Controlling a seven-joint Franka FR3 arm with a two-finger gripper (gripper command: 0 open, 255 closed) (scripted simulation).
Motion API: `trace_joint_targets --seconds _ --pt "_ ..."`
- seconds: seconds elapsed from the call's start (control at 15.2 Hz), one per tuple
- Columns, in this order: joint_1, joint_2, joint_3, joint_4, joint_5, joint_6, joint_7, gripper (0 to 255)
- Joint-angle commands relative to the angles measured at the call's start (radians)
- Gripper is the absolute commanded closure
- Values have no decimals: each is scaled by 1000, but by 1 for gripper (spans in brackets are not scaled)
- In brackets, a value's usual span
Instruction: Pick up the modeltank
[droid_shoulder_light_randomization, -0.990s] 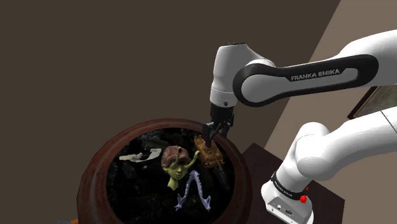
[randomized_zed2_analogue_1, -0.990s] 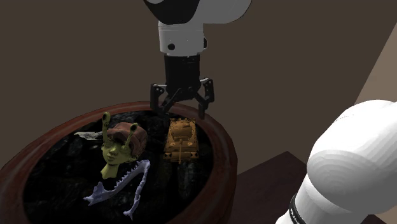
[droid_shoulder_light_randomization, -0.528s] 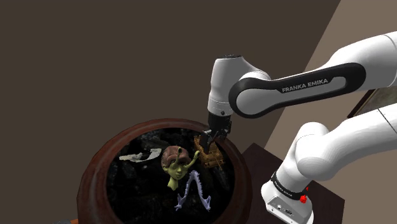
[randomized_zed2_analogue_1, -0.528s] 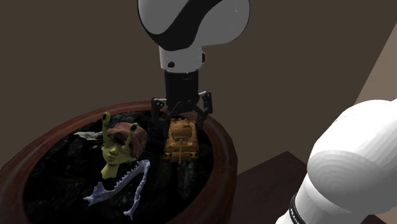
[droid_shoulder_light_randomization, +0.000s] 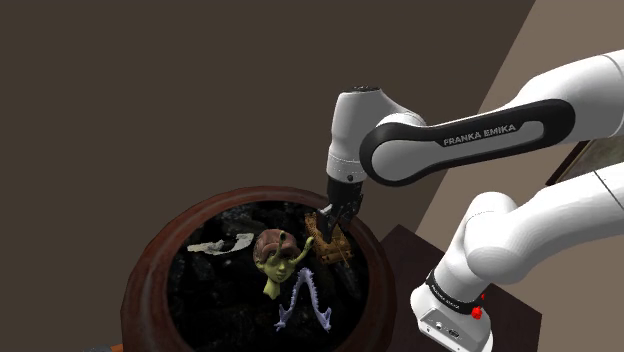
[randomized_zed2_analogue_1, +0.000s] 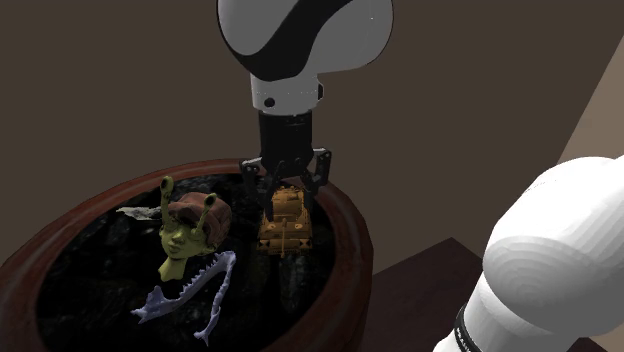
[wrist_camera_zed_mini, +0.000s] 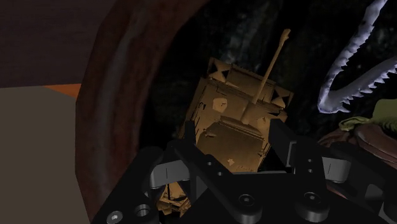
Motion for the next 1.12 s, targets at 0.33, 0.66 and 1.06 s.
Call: trace_joint_targets --seconds 0.33,0.66,1.06 --pt "-3 -21 -12 39 -11 -62 6 255" --pt "-6 -42 -26 92 -24 -136 13 255" --pt "-10 -58 -43 162 -38 -221 22 255"
